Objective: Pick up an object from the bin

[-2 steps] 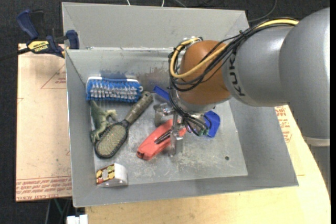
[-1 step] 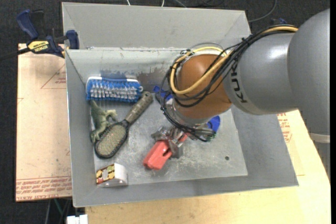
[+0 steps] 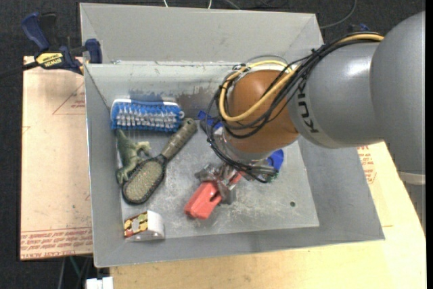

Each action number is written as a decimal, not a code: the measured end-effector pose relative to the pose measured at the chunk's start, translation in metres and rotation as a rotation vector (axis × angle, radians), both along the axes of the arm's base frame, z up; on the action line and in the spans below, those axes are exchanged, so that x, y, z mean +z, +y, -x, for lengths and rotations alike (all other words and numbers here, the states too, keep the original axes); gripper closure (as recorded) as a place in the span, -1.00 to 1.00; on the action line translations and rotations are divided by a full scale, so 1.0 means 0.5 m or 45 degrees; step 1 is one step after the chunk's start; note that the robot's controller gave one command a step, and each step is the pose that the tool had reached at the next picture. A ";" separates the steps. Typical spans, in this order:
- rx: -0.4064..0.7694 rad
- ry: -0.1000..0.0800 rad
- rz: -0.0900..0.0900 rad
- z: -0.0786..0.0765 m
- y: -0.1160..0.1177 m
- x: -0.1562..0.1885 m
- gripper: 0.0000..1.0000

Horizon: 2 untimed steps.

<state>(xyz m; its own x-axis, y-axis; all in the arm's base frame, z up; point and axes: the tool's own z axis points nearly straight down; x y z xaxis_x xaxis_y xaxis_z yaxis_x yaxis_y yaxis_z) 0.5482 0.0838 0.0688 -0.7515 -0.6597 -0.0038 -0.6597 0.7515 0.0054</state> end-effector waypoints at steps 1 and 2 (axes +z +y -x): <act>0.018 -0.001 -0.003 0.020 0.010 0.056 1.00; 0.014 0.016 -0.001 0.030 0.008 0.083 1.00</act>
Offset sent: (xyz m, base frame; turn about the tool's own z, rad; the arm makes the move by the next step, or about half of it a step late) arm -0.0162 0.0002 0.1132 -0.0016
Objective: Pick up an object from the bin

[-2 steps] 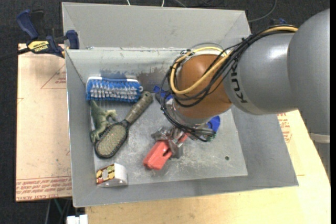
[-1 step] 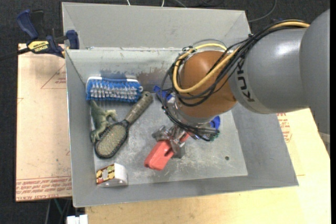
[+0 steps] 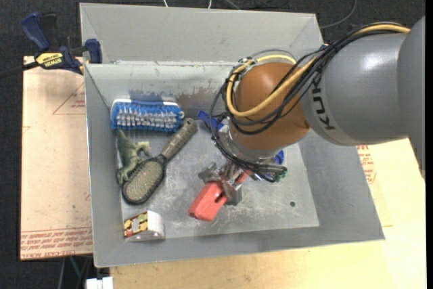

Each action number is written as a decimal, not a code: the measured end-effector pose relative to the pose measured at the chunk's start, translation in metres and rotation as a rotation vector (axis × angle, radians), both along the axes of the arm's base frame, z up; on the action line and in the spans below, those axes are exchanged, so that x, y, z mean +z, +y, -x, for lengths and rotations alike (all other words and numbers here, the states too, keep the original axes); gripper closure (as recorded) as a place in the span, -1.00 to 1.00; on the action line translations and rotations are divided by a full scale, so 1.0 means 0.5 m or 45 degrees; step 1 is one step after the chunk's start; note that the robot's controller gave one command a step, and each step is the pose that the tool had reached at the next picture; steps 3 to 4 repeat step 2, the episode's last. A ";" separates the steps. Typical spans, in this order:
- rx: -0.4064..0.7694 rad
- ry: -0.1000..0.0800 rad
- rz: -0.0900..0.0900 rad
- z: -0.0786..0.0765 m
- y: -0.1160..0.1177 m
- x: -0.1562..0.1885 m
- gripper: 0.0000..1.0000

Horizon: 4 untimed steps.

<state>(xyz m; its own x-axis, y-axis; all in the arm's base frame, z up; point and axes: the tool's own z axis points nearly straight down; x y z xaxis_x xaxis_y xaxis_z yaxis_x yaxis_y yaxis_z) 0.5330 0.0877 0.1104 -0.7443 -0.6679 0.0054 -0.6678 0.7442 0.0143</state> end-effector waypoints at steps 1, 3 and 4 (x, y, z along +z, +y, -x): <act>0.245 -0.002 -0.005 0.055 -0.042 -0.006 1.00; 0.100 -0.008 -0.006 0.024 -0.011 0.176 1.00; 0.100 -0.008 -0.006 0.024 -0.011 0.176 1.00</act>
Offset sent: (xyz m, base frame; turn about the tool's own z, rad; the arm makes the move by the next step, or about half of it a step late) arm -0.0045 0.0025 0.1381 -0.0185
